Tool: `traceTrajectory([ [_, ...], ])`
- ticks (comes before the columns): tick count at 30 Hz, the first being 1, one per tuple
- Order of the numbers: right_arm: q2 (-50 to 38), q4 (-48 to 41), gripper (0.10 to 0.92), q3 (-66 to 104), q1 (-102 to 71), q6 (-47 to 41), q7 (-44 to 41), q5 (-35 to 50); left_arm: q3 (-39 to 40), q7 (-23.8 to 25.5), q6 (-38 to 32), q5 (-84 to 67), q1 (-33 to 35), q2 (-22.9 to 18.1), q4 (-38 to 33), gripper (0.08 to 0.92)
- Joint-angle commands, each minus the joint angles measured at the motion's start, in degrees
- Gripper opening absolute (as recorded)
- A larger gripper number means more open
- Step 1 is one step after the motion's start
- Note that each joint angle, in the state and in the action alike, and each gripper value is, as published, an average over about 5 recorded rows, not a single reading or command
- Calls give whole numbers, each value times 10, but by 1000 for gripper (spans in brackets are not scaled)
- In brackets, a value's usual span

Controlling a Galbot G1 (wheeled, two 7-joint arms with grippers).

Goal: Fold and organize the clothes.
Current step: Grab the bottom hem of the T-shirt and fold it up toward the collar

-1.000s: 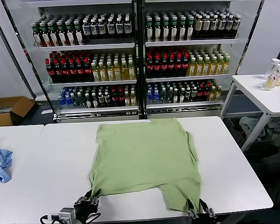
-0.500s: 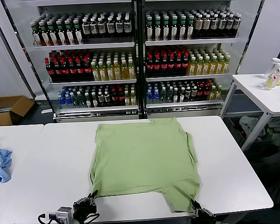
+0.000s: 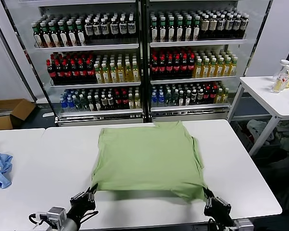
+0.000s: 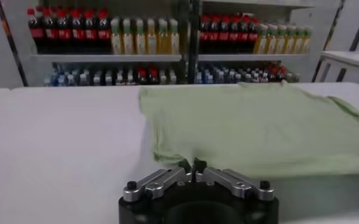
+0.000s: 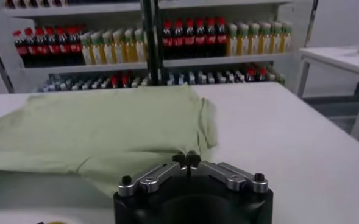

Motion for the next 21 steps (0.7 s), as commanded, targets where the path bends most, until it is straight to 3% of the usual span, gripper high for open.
traceTrajectory([
  [1,-21,-21,106,3,89,1,-2,22,-1,1,-11,-42,-63,59,23,86],
  [8,-48,-91,106,-16,182,-4,-6,34,15,-3,-28,-50,-116,88,77,86],
  [21,-45,-164,106,-44,243,5,-12,24,65,-17,-40,-61,-214,89,155,86],
])
